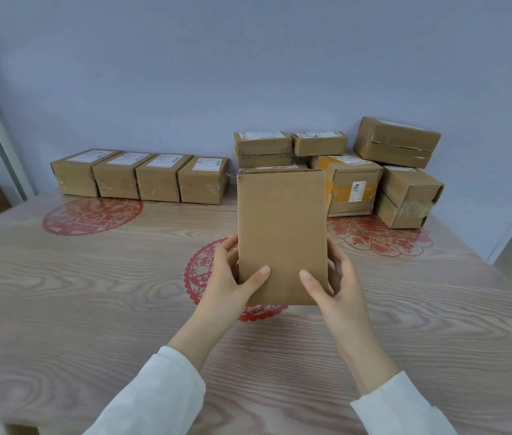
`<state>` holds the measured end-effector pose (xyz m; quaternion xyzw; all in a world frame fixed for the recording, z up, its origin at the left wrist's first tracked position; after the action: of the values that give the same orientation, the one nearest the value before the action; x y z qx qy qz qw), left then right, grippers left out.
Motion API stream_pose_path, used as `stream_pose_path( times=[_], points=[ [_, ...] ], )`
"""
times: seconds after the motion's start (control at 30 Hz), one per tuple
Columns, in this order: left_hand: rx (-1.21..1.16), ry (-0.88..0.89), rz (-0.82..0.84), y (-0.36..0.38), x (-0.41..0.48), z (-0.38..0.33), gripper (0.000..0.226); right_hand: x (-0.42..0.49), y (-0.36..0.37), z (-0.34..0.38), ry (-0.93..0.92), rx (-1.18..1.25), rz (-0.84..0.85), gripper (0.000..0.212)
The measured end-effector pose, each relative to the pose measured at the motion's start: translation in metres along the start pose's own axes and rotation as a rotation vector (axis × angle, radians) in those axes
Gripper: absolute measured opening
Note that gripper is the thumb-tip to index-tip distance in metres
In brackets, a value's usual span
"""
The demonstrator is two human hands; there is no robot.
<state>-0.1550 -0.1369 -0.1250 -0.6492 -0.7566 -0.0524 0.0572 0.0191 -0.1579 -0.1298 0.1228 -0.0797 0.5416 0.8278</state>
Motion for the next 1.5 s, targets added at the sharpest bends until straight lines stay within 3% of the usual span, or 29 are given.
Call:
stream_pose_path(
  times=[0.13,0.27,0.63,0.73,0.9,1.13,1.23,1.4,1.5],
  points=[
    [0.037,0.025,-0.021,0.001,0.001,-0.003,0.081,0.000,0.001,0.006,-0.050,-0.006,-0.025,0.057],
    [0.071,0.045,-0.012,0.005,-0.001,-0.004,0.054,-0.001,0.000,0.007,-0.062,-0.016,-0.025,0.060],
    [-0.003,0.075,-0.072,0.002,0.000,-0.008,0.064,0.002,-0.004,0.004,-0.069,-0.039,-0.110,0.050],
    [0.044,0.092,-0.033,0.005,-0.003,-0.010,0.059,0.002,-0.005,0.003,-0.056,-0.070,-0.112,0.056],
    [0.028,0.093,-0.056,0.003,0.000,-0.012,0.049,0.004,-0.005,0.004,-0.099,-0.133,-0.116,0.046],
    [0.046,0.120,-0.026,0.007,-0.003,-0.013,0.048,0.002,-0.003,0.005,-0.036,-0.080,-0.114,0.067],
    [0.020,0.118,-0.036,0.007,-0.006,-0.015,0.055,0.002,-0.003,0.010,-0.048,-0.058,-0.124,0.045],
    [-0.008,0.102,-0.055,0.007,-0.003,-0.024,0.030,-0.001,-0.001,0.011,-0.090,-0.077,-0.131,0.047],
    [0.011,0.116,-0.046,0.008,-0.001,-0.022,0.027,-0.002,0.001,0.014,-0.071,-0.049,-0.117,0.038]
  ],
)
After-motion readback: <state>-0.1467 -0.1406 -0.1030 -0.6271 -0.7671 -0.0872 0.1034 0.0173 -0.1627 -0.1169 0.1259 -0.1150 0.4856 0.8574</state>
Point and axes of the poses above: each hand's wrist, its own x-axis towards the middle knuckle, its own y-axis out of the palm, z = x × y, the point moved 7 cm from there along x, towards the middle knuckle, and after that the axes turned 13 degrees about -z, right-handed, at the moved point
